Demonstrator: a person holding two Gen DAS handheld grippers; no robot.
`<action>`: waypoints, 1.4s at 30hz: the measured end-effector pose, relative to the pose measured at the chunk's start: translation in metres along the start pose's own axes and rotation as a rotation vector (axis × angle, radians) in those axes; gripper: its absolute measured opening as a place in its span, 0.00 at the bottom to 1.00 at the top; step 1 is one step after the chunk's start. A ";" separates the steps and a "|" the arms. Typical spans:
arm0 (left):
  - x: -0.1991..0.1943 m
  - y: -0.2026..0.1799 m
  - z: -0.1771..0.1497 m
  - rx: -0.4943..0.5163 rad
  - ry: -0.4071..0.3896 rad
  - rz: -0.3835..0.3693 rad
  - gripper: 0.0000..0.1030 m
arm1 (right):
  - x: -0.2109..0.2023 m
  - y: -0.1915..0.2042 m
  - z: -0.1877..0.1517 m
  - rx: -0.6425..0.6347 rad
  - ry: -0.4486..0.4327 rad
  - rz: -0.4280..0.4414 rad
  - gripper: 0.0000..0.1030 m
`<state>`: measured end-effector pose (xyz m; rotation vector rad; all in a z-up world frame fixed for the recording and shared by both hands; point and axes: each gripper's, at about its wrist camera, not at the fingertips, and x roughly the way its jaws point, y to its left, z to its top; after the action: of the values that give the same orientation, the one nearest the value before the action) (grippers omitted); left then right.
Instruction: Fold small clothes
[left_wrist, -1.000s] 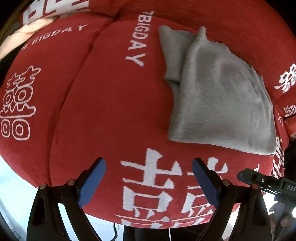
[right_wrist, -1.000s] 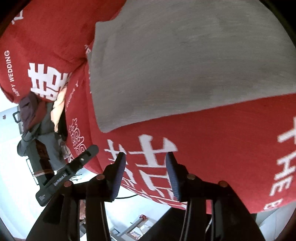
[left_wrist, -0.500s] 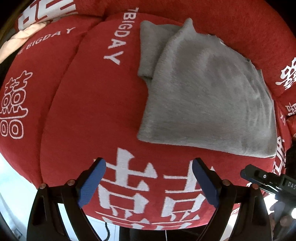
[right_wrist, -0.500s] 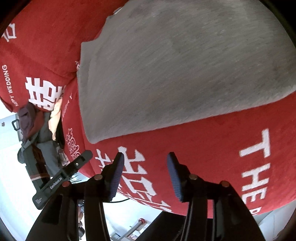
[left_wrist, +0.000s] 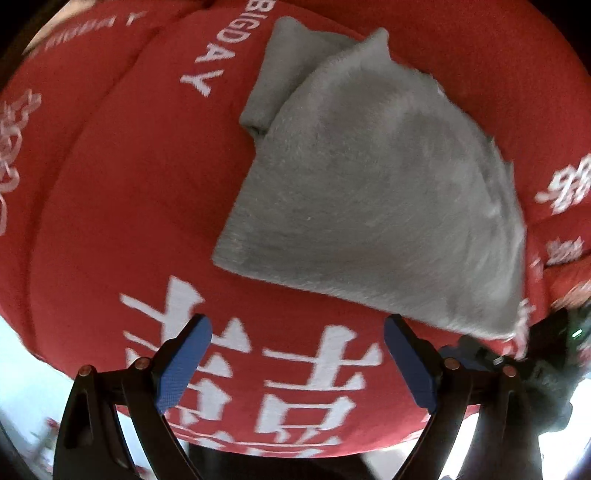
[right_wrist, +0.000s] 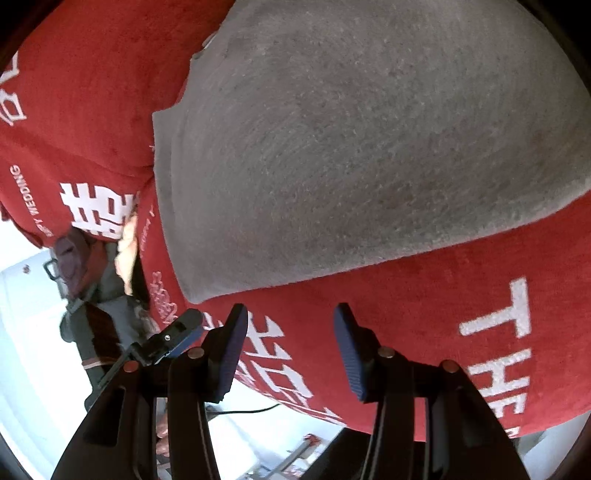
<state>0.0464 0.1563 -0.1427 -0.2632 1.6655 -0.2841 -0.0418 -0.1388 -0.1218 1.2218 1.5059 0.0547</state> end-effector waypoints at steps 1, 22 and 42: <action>0.000 0.002 0.000 -0.015 -0.002 -0.025 0.92 | 0.001 0.000 0.001 0.001 0.002 0.011 0.51; 0.027 0.009 0.023 -0.278 -0.057 -0.408 0.92 | 0.030 0.012 0.029 0.109 -0.049 0.293 0.15; 0.008 -0.043 0.051 -0.025 -0.355 0.121 0.12 | 0.008 0.036 0.031 -0.047 0.058 0.223 0.16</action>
<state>0.0962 0.1119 -0.1411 -0.2162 1.3285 -0.1173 0.0063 -0.1340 -0.1161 1.3556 1.4041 0.2737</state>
